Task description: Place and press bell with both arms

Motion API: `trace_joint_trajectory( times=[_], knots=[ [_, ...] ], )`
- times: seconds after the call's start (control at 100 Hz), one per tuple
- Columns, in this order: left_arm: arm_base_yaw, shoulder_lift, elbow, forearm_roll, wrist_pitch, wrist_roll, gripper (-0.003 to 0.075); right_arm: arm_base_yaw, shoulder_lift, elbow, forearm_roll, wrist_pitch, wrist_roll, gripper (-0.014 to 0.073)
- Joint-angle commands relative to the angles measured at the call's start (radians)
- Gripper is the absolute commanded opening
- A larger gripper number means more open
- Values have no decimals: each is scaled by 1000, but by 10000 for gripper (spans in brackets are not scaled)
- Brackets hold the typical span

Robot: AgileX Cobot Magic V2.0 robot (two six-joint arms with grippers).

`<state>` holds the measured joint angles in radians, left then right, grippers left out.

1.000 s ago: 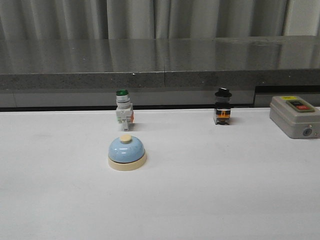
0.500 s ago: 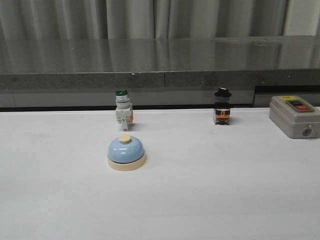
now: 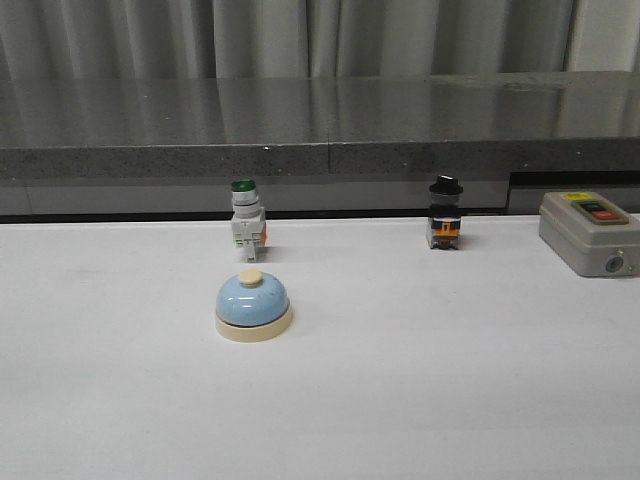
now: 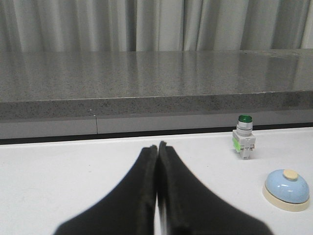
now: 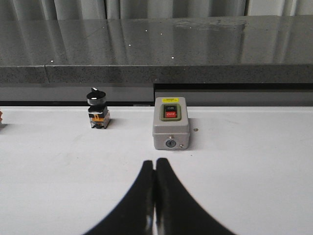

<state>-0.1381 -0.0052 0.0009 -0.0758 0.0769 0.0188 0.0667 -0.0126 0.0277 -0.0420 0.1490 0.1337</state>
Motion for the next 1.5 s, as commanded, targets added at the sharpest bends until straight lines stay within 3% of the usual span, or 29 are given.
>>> trace_joint_trajectory(
  times=[0.0, 0.13, 0.38, 0.88, 1.49],
  knots=[
    [1, -35, 20, -6, -85, -11, -19, -6, -6, -2, -10, -80, -5, -68],
    [1, -35, 20, -6, -85, -11, -19, -6, -6, -18, -10, -66, -5, -68],
    [1, -35, 20, -6, -85, -11, -19, -6, 32, -177, -15, 132, -5, -68],
    [1, -35, 20, -6, -85, -11, -19, 11, 563, -512, -15, 229, -61, -68],
    [1, -35, 20, -6, -85, -11, -19, 366, 1193, -909, -15, 351, -102, -68]
  ],
)
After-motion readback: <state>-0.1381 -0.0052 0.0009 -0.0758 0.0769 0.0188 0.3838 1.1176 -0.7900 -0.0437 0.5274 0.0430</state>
